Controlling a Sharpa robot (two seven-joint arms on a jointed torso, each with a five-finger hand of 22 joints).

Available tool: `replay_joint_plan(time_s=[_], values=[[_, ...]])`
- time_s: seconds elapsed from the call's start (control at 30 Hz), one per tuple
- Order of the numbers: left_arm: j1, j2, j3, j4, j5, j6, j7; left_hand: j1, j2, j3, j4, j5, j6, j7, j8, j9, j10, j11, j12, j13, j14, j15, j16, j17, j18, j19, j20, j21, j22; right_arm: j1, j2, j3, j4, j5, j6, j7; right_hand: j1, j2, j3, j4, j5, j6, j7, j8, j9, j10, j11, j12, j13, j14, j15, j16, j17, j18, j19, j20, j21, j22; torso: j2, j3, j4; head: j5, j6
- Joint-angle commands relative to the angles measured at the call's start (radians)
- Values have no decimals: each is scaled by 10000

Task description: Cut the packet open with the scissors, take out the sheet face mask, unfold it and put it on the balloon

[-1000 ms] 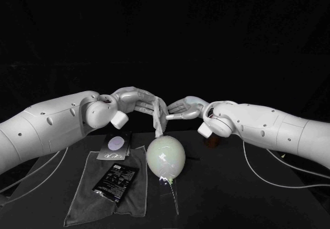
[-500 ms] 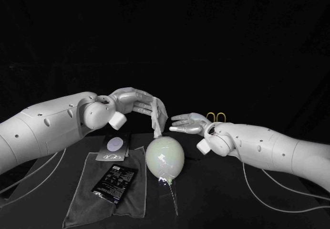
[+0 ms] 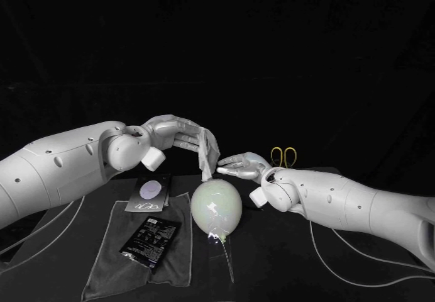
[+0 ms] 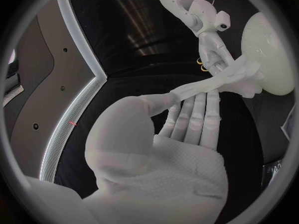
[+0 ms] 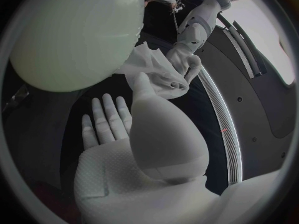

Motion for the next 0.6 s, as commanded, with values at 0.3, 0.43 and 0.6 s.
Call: replay_joint_plan(time_s=[0.3,0.43,0.6], values=[[27,4,22,131,26,55,157,1,66,37,-57,37,-67,603,285,1325,13,-3,8,2,43,11,-35,-15,113,60,-22,3,-13,-43,226,31,15,571,154,409,37,148,-140,-8,50,142,565,98,31,239,7,41,-7,95,-16,54,9,89,28,-3,26,0,-3,-4,1,39,-31],[29,2,23,135,4,41,165,1,66,37,-57,37,-67,603,285,1325,13,-3,8,2,43,11,-35,-15,113,60,-22,3,-13,-48,240,43,25,570,193,406,74,187,-141,-26,51,168,588,113,36,280,0,39,-9,147,-21,70,17,91,46,-2,30,2,-7,-11,-8,68,-30],[30,-6,23,131,-6,43,167,5,66,44,-69,37,-72,603,293,1323,7,-2,4,2,38,13,-41,-19,112,58,-22,1,-15,-50,246,48,25,570,278,390,116,206,-170,-54,50,194,622,128,41,332,-15,28,-12,184,-17,80,22,89,38,2,28,-1,-14,-7,-5,110,3]])
